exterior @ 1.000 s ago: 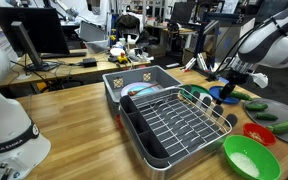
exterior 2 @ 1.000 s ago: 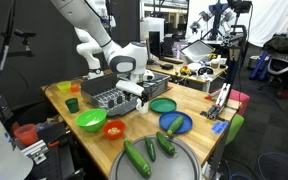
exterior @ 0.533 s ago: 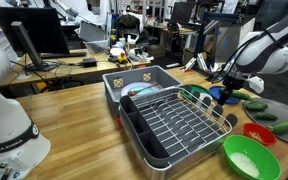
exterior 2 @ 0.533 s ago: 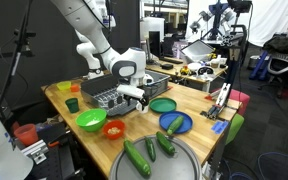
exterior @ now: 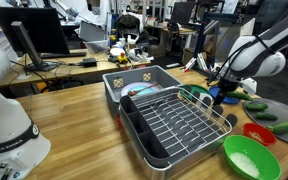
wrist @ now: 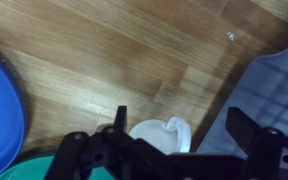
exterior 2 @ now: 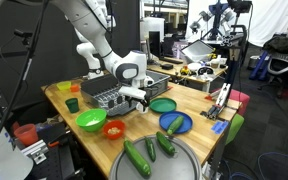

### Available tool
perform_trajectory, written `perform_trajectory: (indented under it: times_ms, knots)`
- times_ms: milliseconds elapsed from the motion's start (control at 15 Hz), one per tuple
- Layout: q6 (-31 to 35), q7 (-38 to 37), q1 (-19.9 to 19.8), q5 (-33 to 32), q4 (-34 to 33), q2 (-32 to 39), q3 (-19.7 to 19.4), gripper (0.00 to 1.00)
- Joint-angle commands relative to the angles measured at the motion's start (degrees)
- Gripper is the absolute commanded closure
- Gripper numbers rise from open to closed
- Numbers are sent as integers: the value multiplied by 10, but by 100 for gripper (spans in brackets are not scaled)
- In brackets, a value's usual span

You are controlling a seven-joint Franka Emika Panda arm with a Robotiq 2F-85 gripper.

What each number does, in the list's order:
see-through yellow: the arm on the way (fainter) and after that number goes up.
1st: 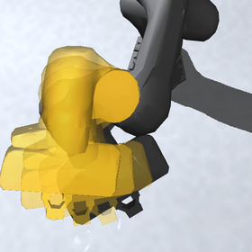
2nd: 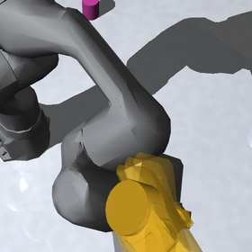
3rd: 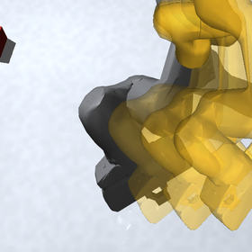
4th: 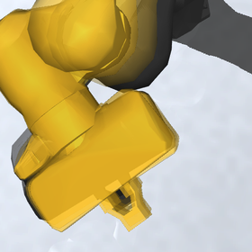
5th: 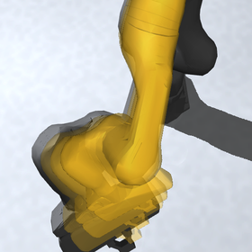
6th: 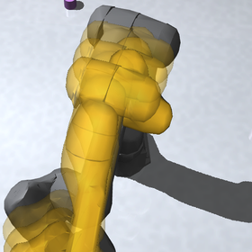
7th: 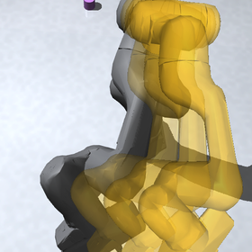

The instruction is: Move the mug to the right

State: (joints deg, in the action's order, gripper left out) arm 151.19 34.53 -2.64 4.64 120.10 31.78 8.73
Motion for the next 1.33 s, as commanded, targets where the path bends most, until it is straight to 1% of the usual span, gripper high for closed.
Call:
perform_trajectory:
  times_ms: [0,67,133,200,267,600,667,800,933,1000,1267]
  knots:
    - [-1,-11,-10,-20,-18,16,7,19]
    - [1,-10,-11,-21,-19,18,8,29]
    - [2,-9,-11,-22,-21,19,8,32]
    - [2,-9,-12,-23,-23,20,9,38]
    - [2,-8,-13,-22,-25,21,10,46]
    - [1,-3,-22,-15,-30,24,17,81]
    - [0,-2,-24,-13,-30,23,18,89]
    - [1,0,-29,-9,-29,22,22,99]
    - [0,4,-37,-3,-27,20,28,100]
    - [1,6,-41,-1,-26,19,30,98]
    - [15,19,-64,7,-6,2,43,98]
